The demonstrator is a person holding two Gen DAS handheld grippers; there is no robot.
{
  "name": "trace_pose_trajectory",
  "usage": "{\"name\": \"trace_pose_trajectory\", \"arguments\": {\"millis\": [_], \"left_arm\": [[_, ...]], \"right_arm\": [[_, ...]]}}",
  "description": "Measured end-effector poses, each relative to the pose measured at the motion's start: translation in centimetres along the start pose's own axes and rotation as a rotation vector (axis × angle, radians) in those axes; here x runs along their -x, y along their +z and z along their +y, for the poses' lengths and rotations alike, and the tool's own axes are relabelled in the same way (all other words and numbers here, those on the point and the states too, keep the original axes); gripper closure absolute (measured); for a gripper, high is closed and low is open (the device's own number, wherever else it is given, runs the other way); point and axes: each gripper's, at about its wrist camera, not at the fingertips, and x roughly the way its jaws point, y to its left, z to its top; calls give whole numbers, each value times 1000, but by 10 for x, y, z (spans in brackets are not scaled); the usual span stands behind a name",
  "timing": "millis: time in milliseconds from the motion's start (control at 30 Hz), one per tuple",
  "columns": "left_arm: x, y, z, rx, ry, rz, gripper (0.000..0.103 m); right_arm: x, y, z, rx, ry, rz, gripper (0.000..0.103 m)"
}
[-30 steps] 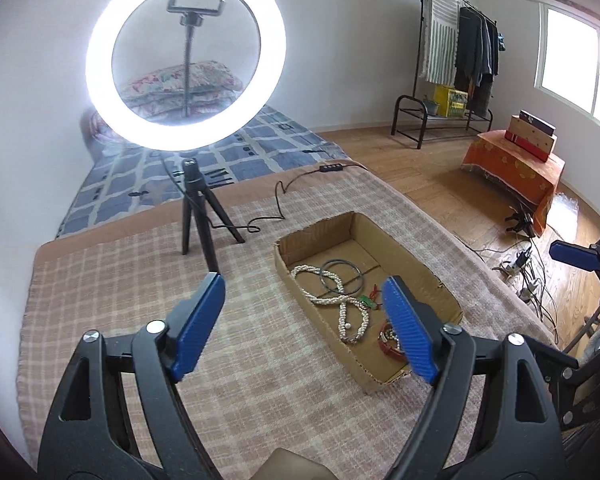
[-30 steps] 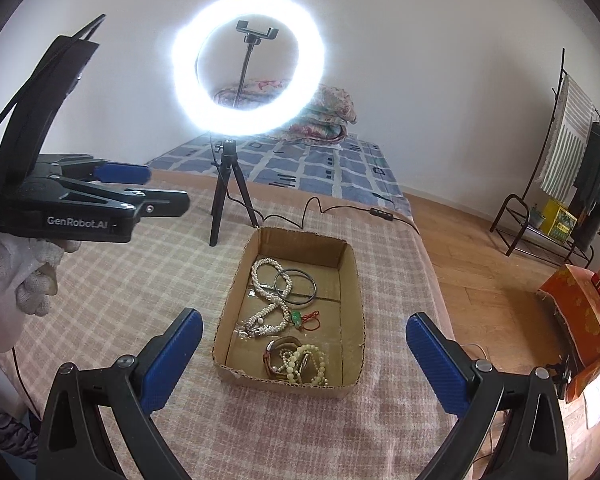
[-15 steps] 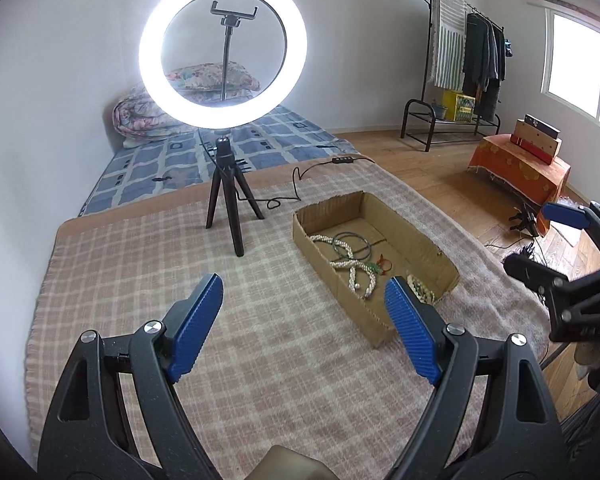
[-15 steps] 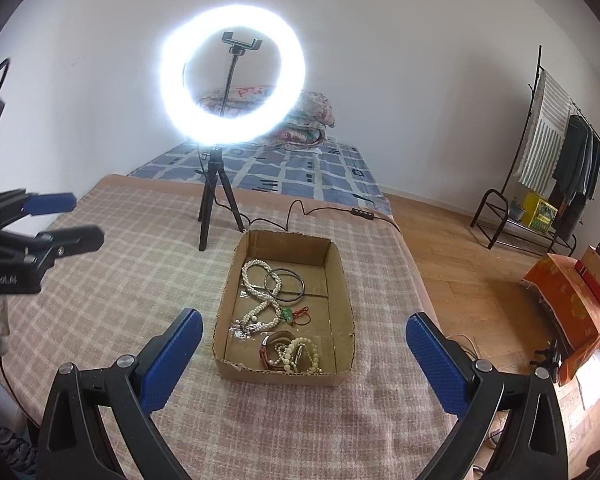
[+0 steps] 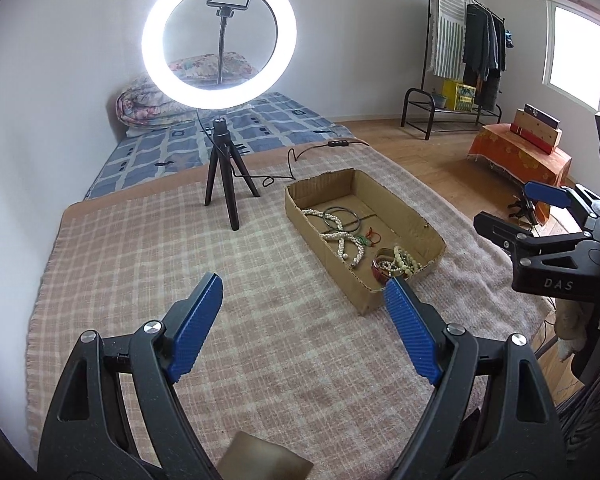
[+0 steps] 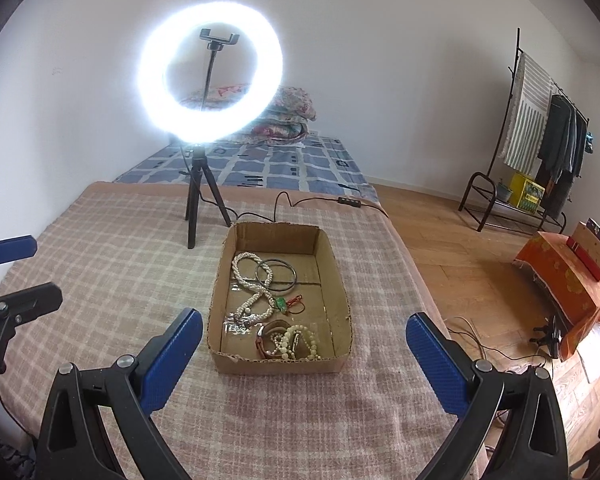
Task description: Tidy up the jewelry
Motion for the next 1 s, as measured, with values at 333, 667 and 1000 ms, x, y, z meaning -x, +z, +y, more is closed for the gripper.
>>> {"name": "trace_pose_trajectory", "arguments": {"millis": [333,667,1000], "left_arm": [[11,-1,-7,-18,59,-46,0],[9,-8,-12,-55,87,-33,0],[9,-9,-10,-52,76,-30,0]], "right_arm": [[-3,0,-5,-12,-17,-10,0],[-5,-1,-3,-15,-19,-7,0],[-7,-2,-3,-12,-16,0,0]]}}
